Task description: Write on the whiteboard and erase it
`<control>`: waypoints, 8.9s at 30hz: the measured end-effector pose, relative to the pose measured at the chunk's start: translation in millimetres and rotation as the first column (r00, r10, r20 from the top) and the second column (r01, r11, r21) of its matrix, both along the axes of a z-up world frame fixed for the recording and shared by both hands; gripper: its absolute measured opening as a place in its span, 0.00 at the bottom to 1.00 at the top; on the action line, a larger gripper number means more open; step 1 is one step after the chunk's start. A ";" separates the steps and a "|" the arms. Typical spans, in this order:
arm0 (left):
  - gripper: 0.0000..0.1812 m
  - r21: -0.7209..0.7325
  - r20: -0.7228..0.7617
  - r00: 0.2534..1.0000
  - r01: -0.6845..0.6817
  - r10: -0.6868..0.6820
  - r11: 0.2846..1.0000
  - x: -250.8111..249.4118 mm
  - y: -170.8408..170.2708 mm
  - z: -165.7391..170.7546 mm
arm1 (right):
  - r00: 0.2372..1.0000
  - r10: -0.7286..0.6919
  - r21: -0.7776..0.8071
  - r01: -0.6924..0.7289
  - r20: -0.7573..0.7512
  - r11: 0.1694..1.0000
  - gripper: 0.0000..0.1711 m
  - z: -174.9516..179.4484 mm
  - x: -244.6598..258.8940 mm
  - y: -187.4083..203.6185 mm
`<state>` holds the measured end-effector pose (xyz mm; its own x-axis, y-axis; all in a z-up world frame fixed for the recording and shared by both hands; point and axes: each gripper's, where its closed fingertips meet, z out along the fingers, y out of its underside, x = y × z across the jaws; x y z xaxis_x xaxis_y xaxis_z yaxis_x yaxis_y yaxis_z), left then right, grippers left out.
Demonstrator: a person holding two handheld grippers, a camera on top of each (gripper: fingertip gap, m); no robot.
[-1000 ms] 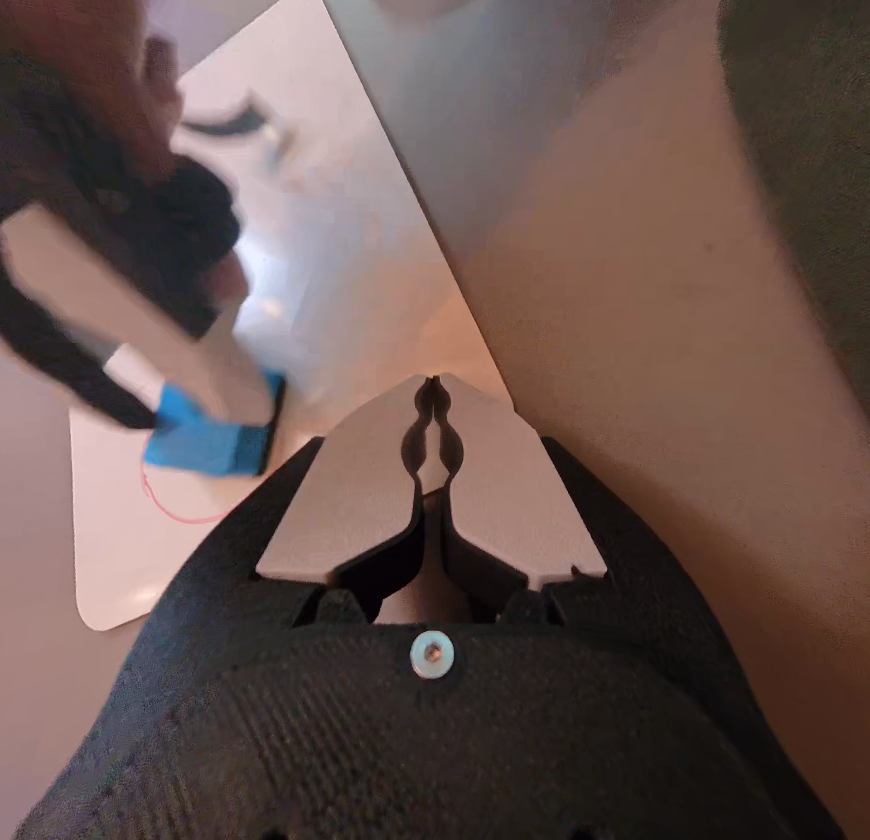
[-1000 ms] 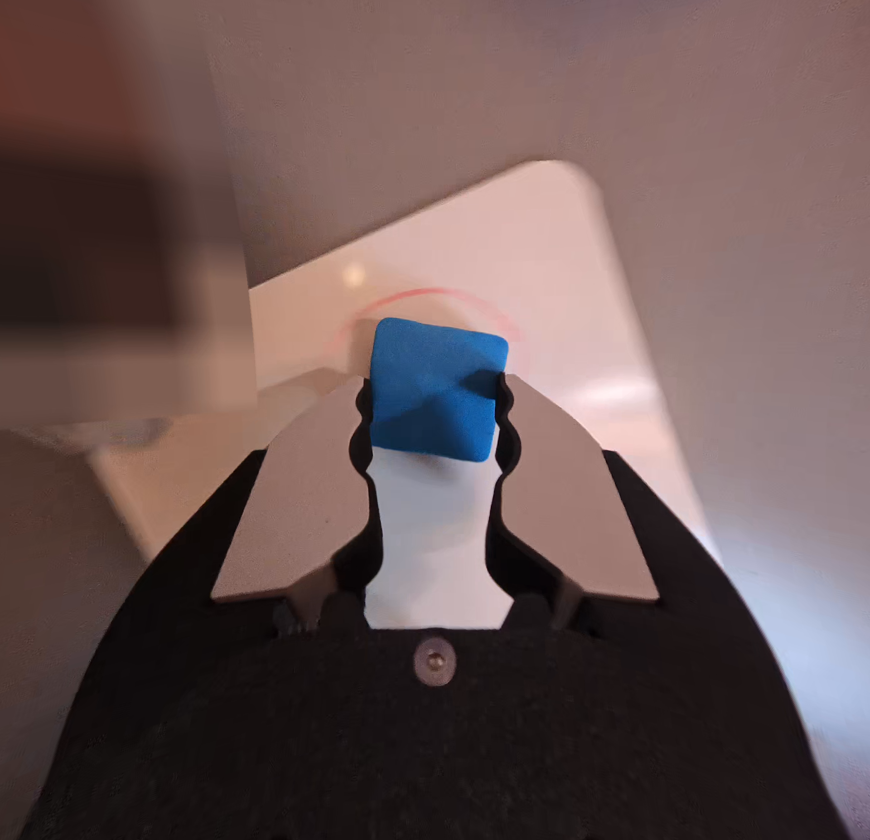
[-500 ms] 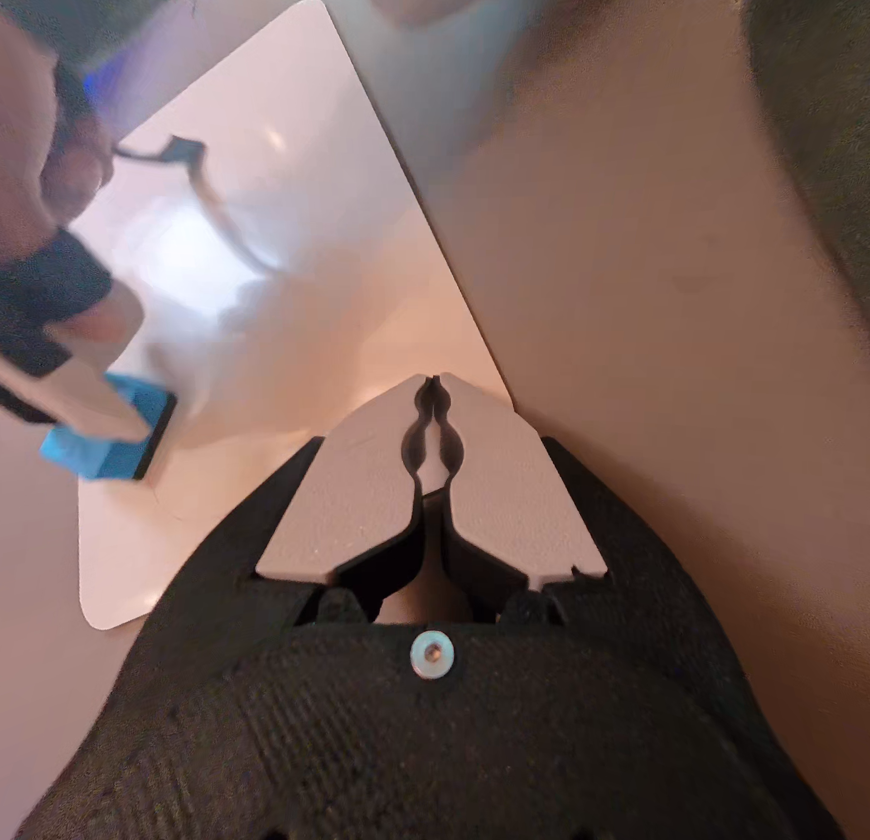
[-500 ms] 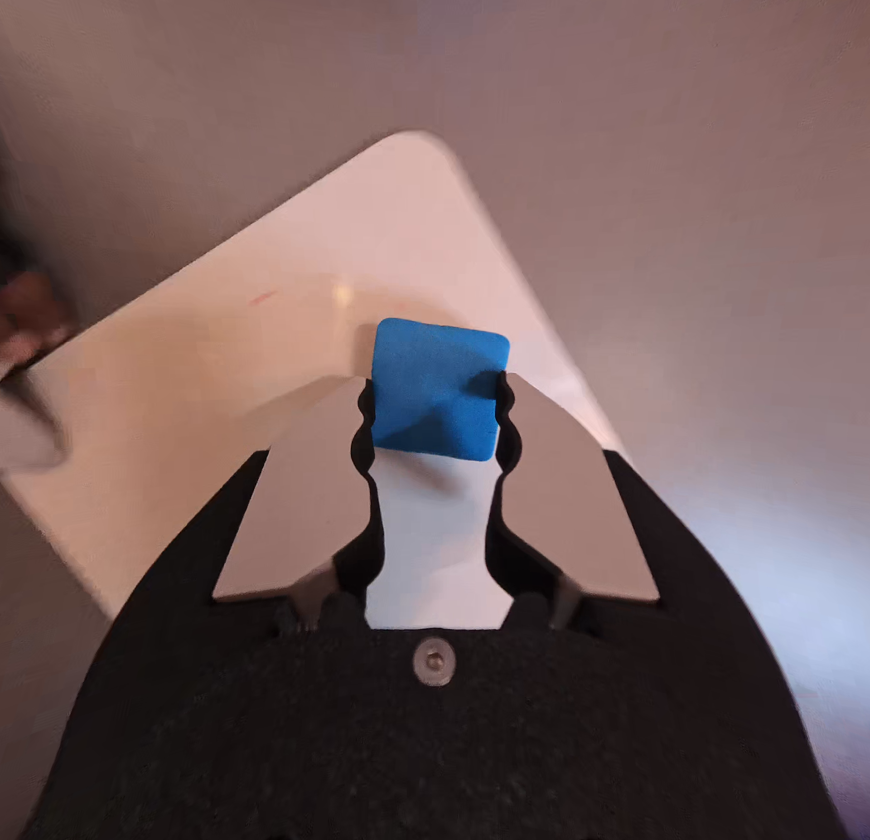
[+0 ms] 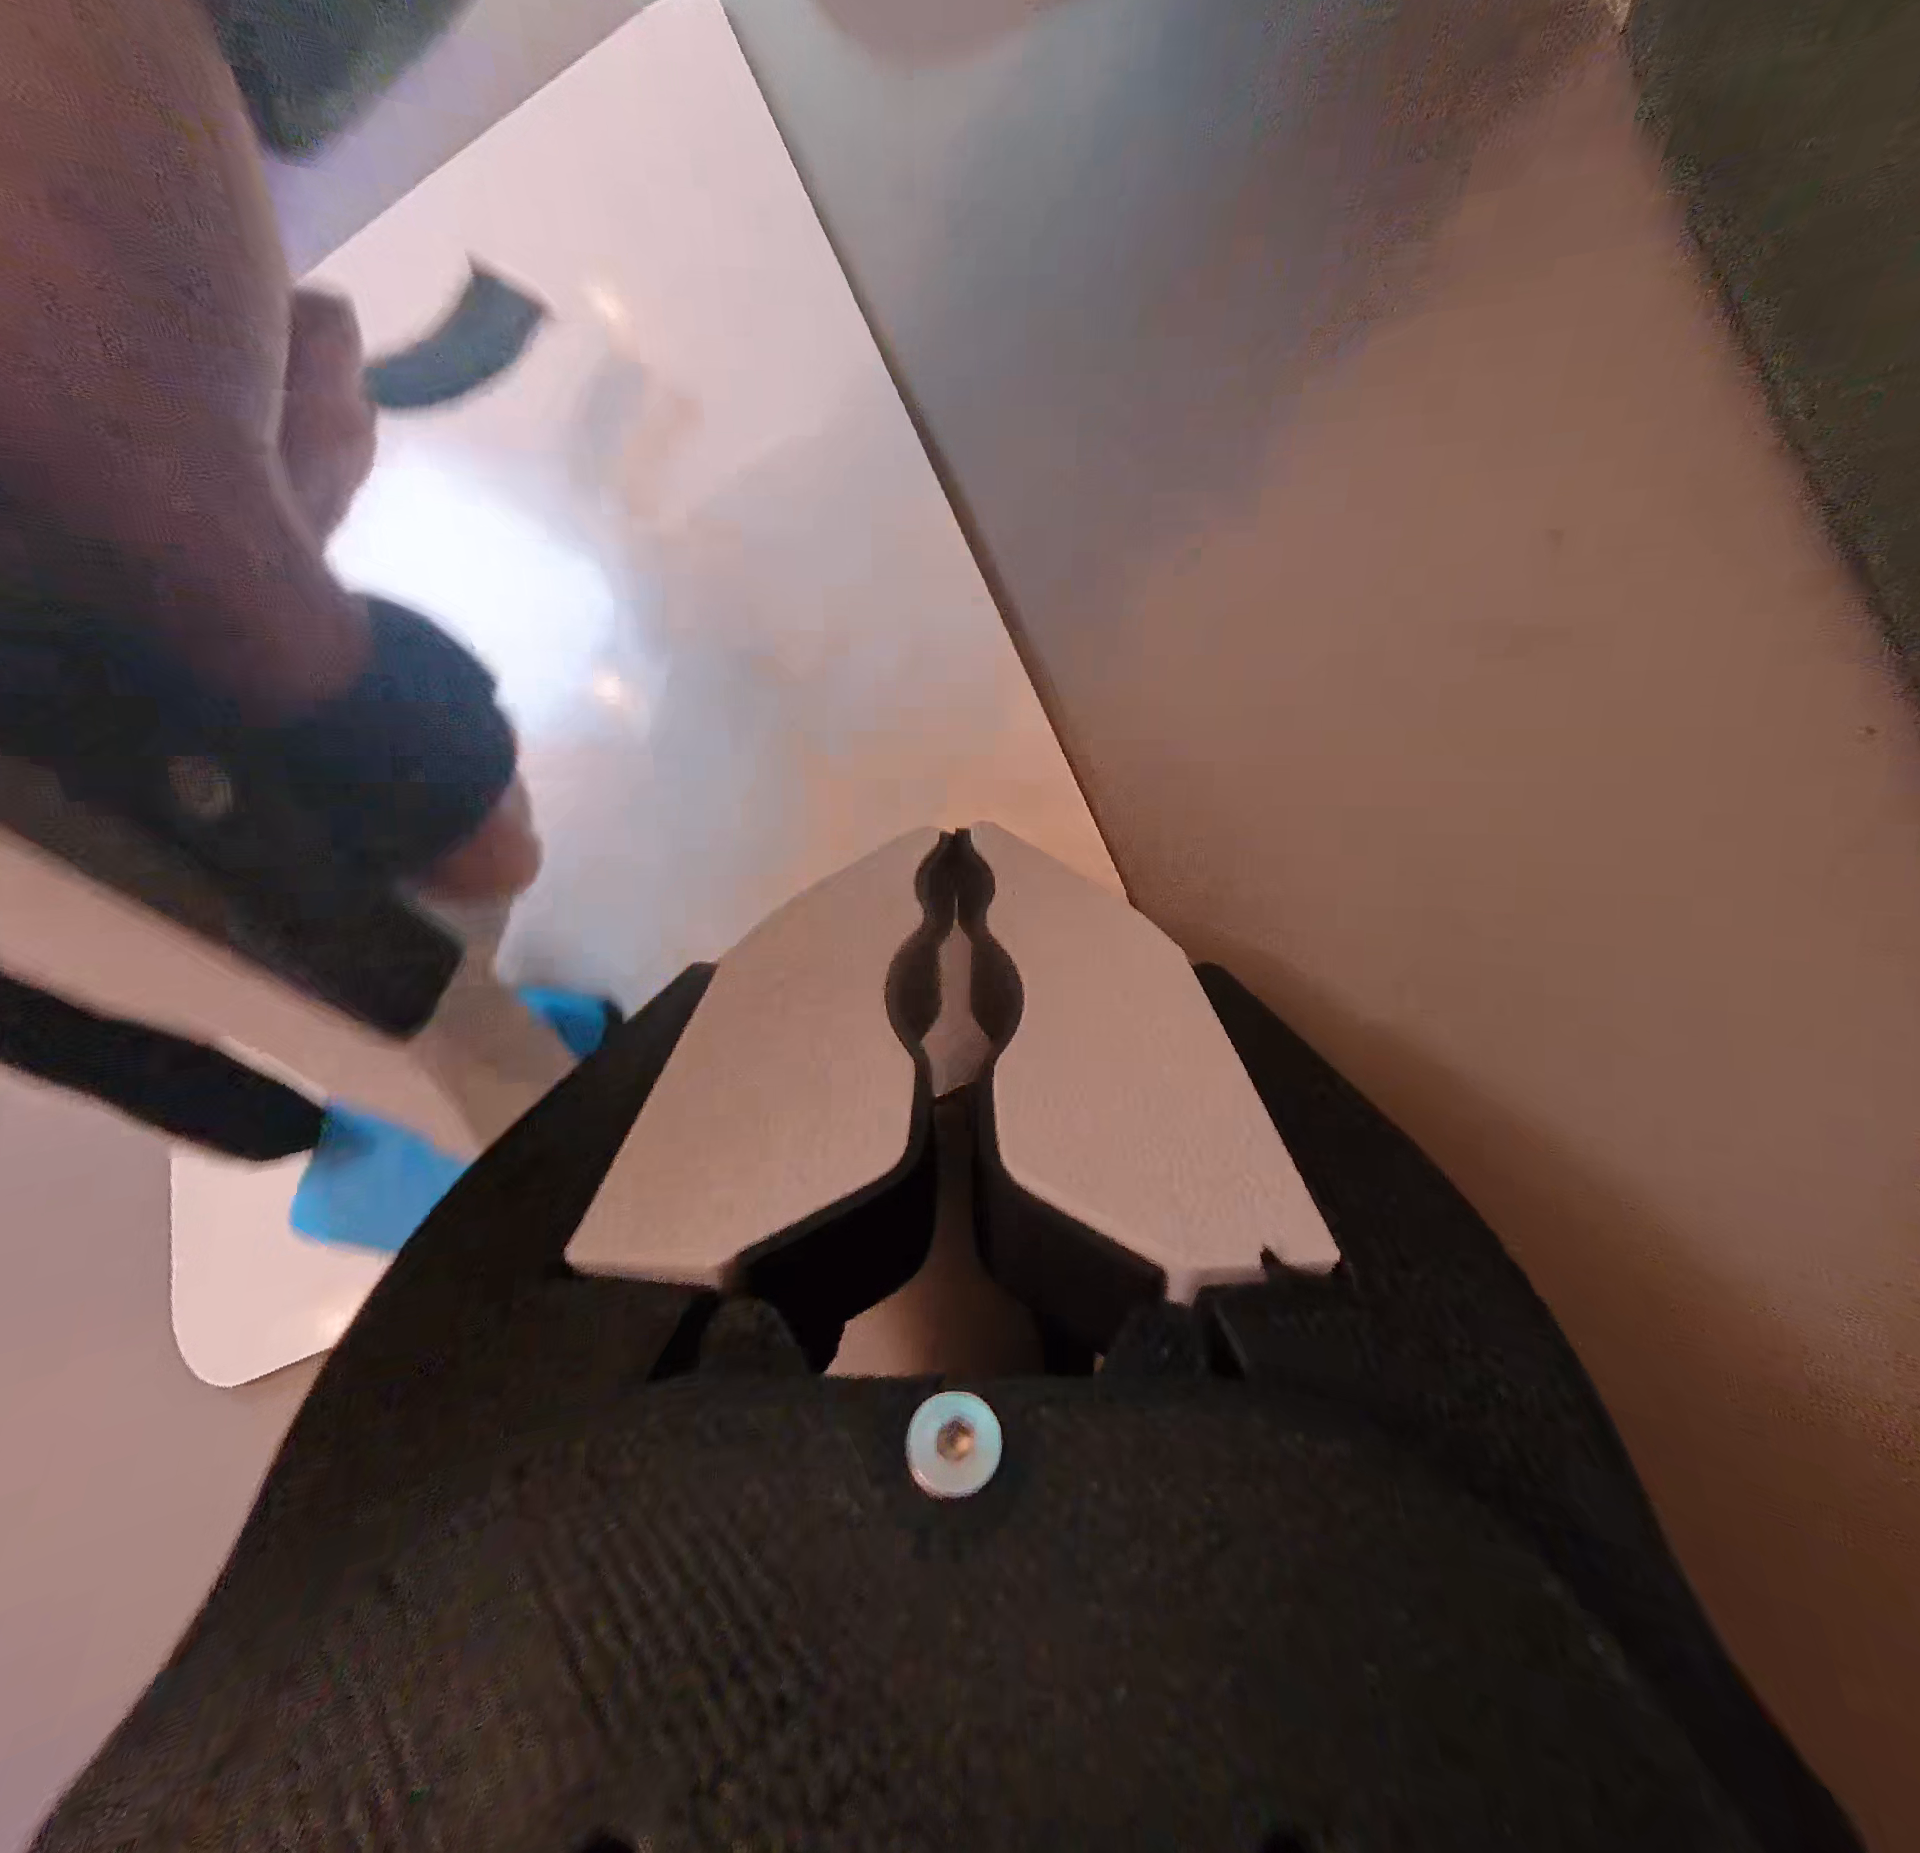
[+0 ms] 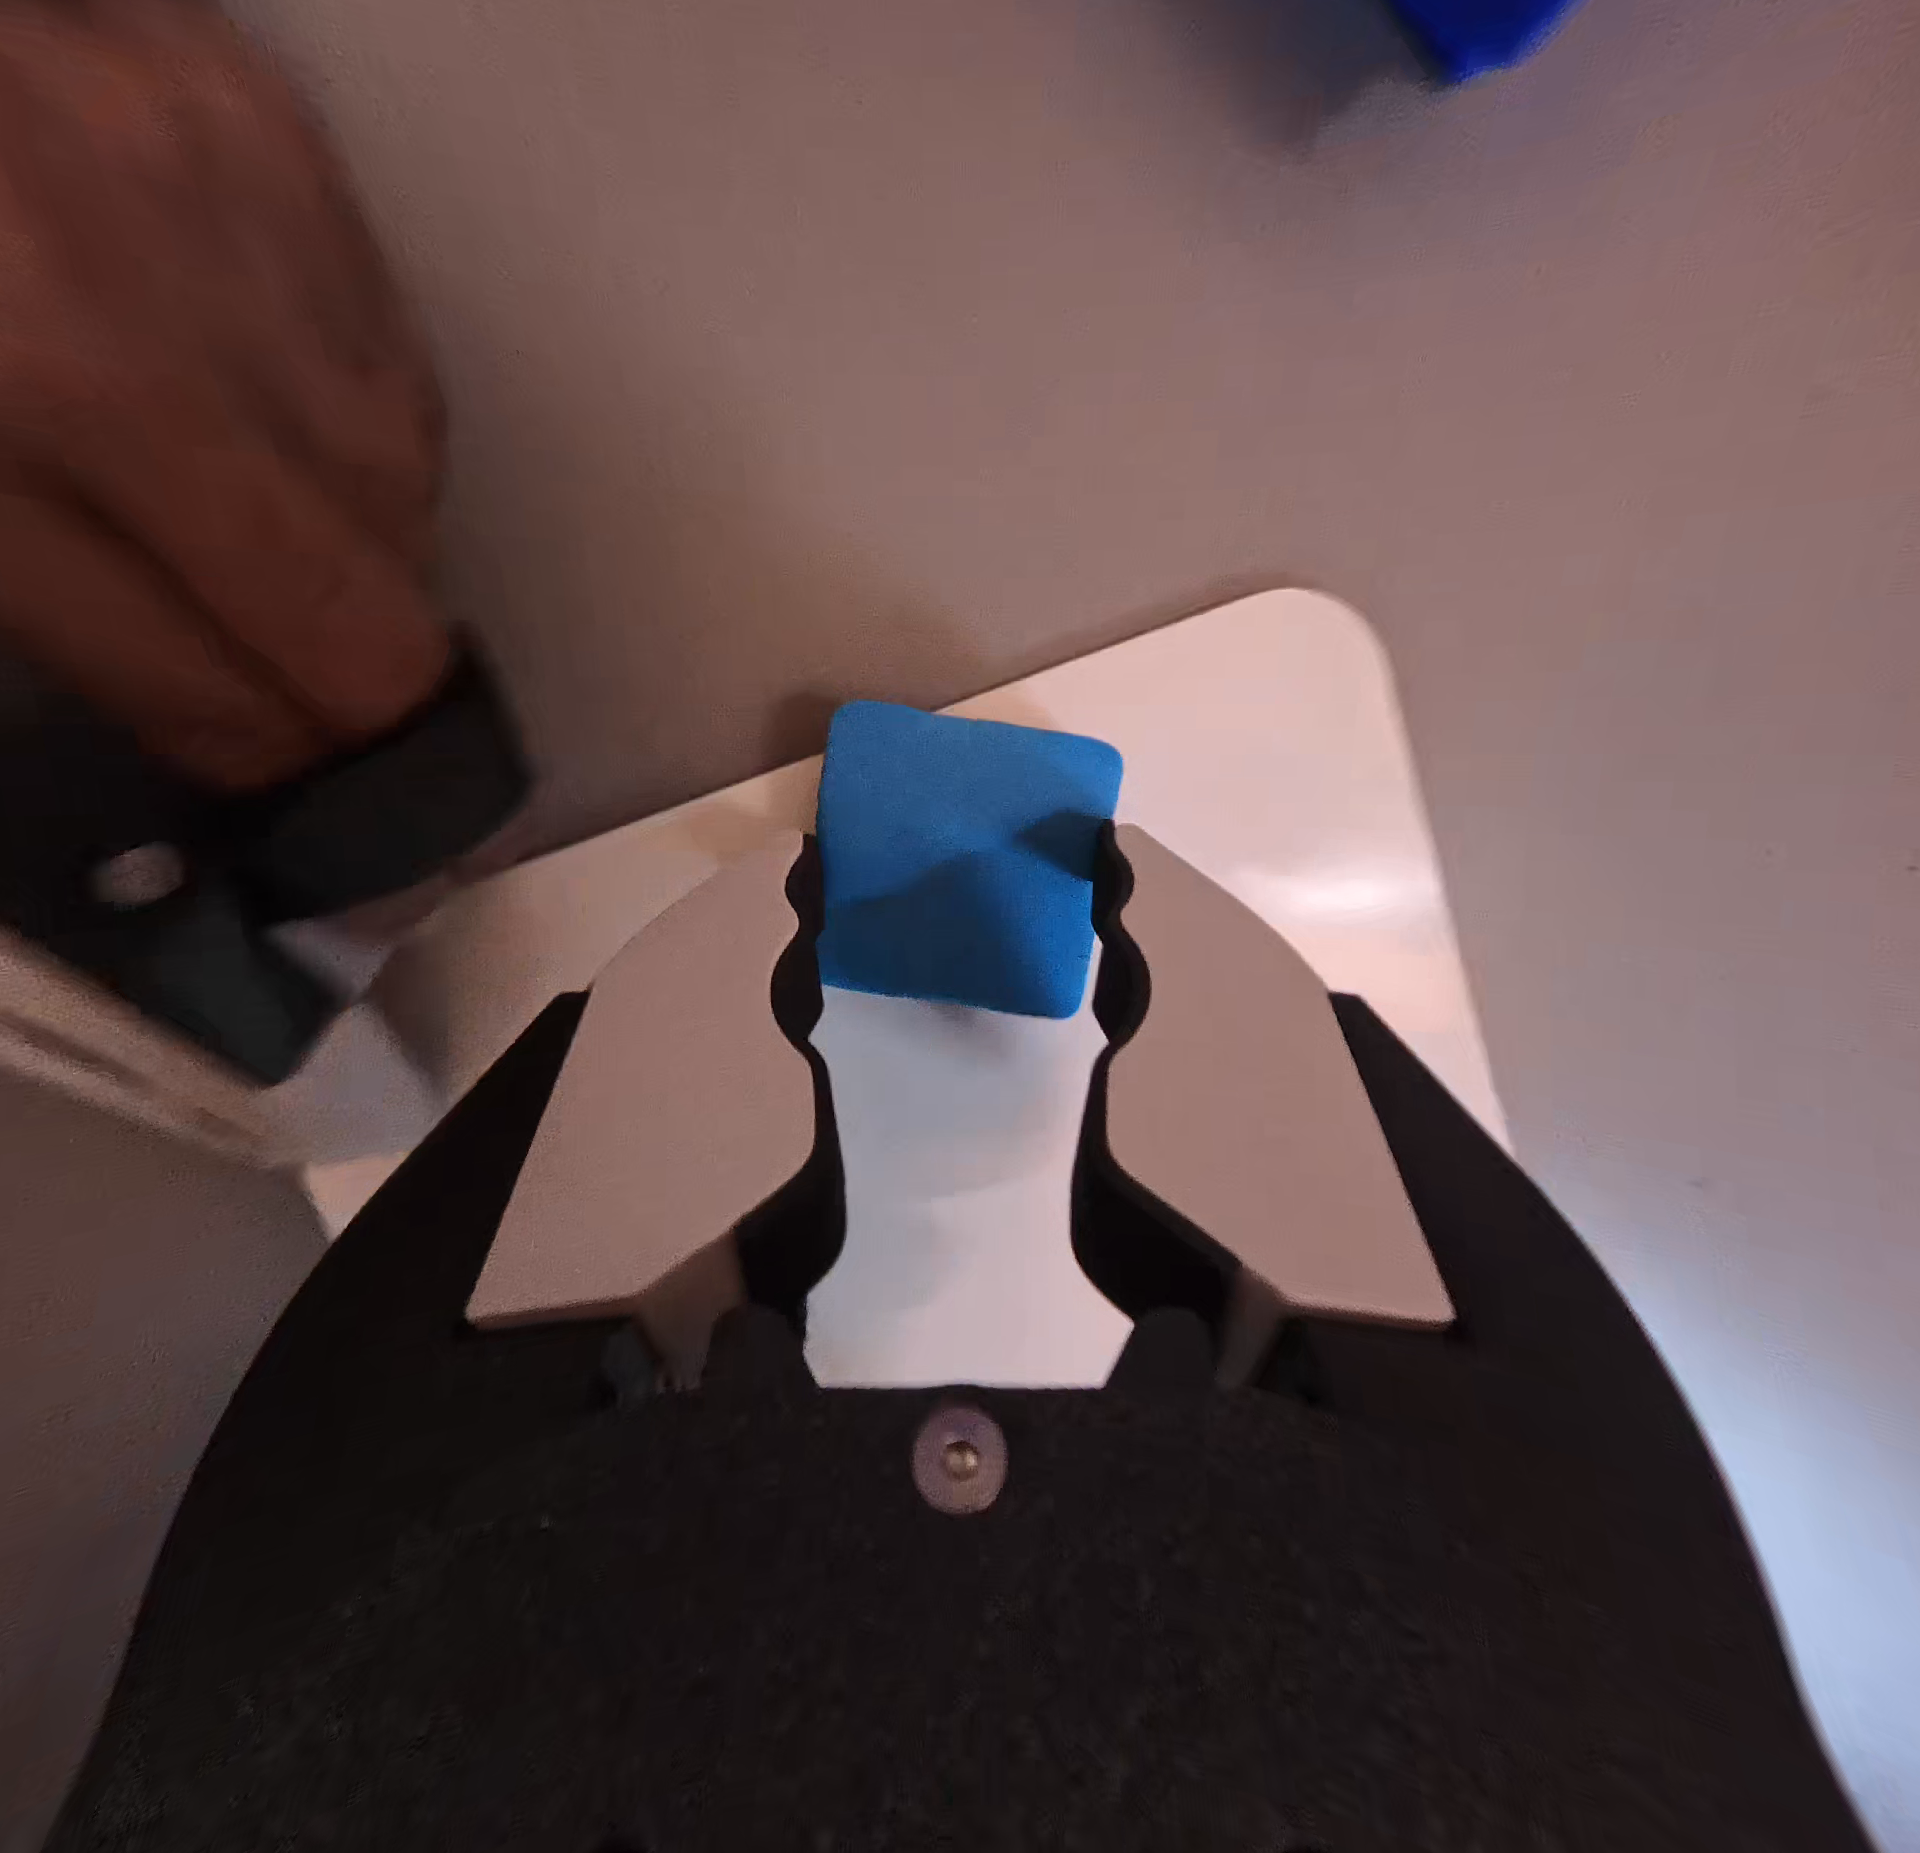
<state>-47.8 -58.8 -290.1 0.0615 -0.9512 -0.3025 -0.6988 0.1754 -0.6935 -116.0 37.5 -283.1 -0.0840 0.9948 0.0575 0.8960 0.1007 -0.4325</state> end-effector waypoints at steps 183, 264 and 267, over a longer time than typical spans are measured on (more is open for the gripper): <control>0.18 0.527 -0.296 0.924 -0.054 0.242 0.848 73.5 79.7 46.2 | 0.233 -0.351 -0.066 0.744 -0.907 0.665 0.44 149.1 227.2 -39.4; 0.20 -0.274 -0.070 0.967 -0.255 0.245 0.927 -33.5 19.3 0.6 | 0.626 -0.583 0.258 0.764 -0.519 0.591 0.34 54.7 270.1 131.7; 0.20 -0.279 -0.064 0.968 -0.249 0.241 0.927 -33.3 18.6 0.5 | 0.624 -0.623 0.293 0.777 -0.472 0.557 0.35 43.7 280.8 156.5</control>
